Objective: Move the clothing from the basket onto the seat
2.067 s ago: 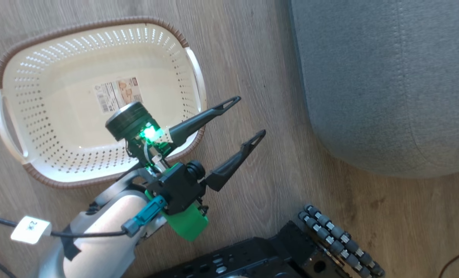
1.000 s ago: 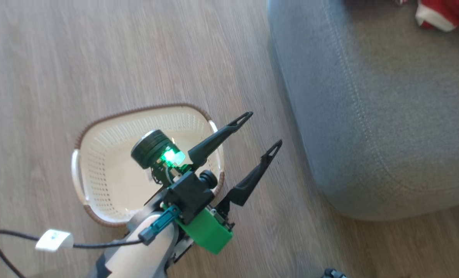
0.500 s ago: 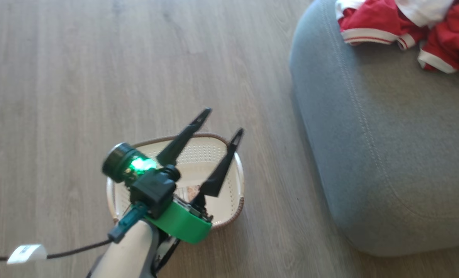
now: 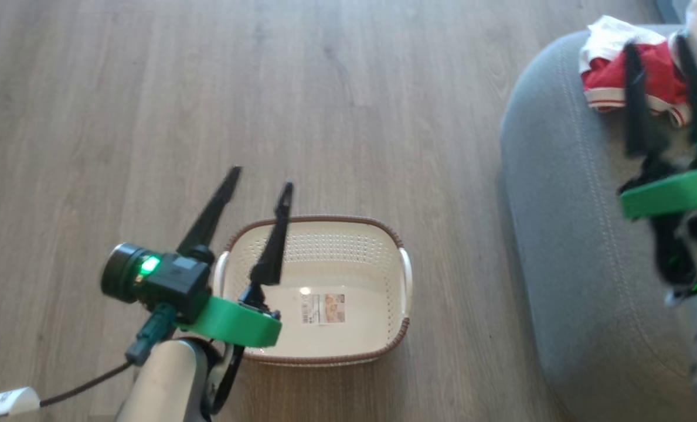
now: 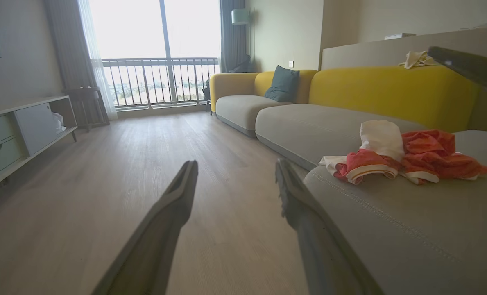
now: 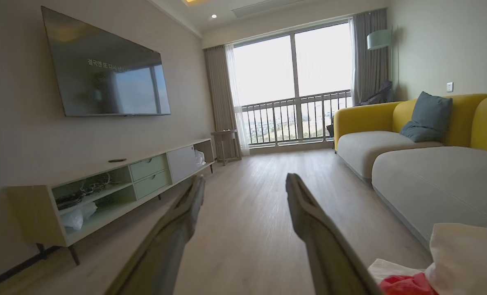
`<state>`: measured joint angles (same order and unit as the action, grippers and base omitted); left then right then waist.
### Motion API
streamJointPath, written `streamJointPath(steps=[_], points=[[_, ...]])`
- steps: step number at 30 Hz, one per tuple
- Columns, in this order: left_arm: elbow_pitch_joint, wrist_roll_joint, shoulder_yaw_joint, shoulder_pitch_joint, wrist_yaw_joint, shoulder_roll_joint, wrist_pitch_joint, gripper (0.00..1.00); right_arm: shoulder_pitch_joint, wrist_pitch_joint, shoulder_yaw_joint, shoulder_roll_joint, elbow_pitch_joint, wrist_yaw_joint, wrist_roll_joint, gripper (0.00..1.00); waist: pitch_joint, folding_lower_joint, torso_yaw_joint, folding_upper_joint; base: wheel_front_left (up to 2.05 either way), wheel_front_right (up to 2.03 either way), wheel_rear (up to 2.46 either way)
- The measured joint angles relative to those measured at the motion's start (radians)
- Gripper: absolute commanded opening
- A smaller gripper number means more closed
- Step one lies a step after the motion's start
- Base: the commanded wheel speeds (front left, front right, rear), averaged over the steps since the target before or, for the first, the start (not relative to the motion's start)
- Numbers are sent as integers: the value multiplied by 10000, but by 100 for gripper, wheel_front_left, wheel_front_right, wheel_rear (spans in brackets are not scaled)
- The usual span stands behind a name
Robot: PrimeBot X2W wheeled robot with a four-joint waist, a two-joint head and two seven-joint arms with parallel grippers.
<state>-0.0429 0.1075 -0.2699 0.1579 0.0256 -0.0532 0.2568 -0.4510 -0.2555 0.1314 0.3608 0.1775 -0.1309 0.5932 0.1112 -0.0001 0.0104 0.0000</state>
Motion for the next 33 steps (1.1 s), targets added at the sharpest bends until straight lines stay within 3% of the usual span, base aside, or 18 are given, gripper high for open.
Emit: streamJointPath(steps=[13, 22, 26, 33], points=[[681, 330, 489, -597, -1011, 21, -2, 100, 2336, 0, 222, -1634, -320, 2, 514, 100, -385, 0, 773, 0, 0, 0, 0], [1007, 794, 637, -858, -1012, 25, -2, 100, 3275, 0, -119, -2316, -313, 2, 136, 100, -446, 0, 788, 0, 0, 0, 0], [1011, 894, 800, -936, -1218, 21, -2, 100, 3405, 0, -194, -2462, -322, 2, -48, 100, -368, 0, 721, 0, 0, 0, 0], [1007, 1028, 826, -934, -1034, 25, -2, 100, 3406, 0, -353, -2637, -393, 2, -150, 100, -212, 1, 717, 0, 0, 0, 0]])
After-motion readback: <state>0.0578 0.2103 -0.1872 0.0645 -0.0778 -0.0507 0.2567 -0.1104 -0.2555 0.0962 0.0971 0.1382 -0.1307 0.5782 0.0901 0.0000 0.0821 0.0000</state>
